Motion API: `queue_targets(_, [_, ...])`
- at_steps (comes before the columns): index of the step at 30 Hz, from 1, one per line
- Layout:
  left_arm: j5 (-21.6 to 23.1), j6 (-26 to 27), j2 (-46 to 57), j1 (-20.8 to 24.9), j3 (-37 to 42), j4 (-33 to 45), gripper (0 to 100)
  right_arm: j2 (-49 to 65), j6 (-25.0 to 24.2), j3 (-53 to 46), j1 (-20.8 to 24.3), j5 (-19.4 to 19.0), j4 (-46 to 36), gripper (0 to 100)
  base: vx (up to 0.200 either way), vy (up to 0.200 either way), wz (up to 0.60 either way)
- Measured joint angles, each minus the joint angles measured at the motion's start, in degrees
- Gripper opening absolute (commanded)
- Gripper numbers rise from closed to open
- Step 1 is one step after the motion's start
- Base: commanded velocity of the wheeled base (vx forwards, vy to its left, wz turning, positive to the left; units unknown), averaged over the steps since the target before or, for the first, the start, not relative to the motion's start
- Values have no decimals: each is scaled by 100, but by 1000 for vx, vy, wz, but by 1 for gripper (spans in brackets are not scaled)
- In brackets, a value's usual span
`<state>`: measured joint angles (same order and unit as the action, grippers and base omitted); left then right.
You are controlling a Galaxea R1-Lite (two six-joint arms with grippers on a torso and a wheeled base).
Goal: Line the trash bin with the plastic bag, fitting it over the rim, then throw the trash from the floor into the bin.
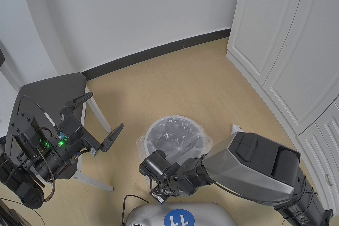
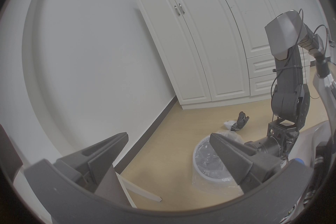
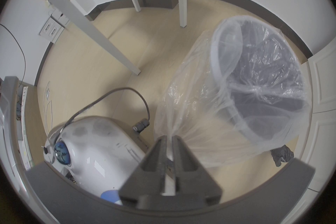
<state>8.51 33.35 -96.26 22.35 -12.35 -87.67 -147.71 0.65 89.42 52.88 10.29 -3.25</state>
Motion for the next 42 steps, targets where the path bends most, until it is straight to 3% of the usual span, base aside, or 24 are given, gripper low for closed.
queue_targets(8, [2,-5,0,-2,-2,-2,100,140,-294,-312,50,163,330,100,0,0,0])
queue_targets(16, [0,0,0,0,0,-2,100,797,-568,-1991,221,254,1381,100,0,0,0])
queue_targets(25, [-9,4,21,4,4,-2,100,1596,-1715,-4077,262,499,3131,100,0,0,0])
queue_targets(31, [-13,1,117,4,32,0,100,2029,-1922,-4636,-405,613,3418,100,0,0,0])
queue_targets(42, [-22,1,358,-72,87,4,100,2782,-2191,-4297,-1703,591,3572,100,0,0,0])
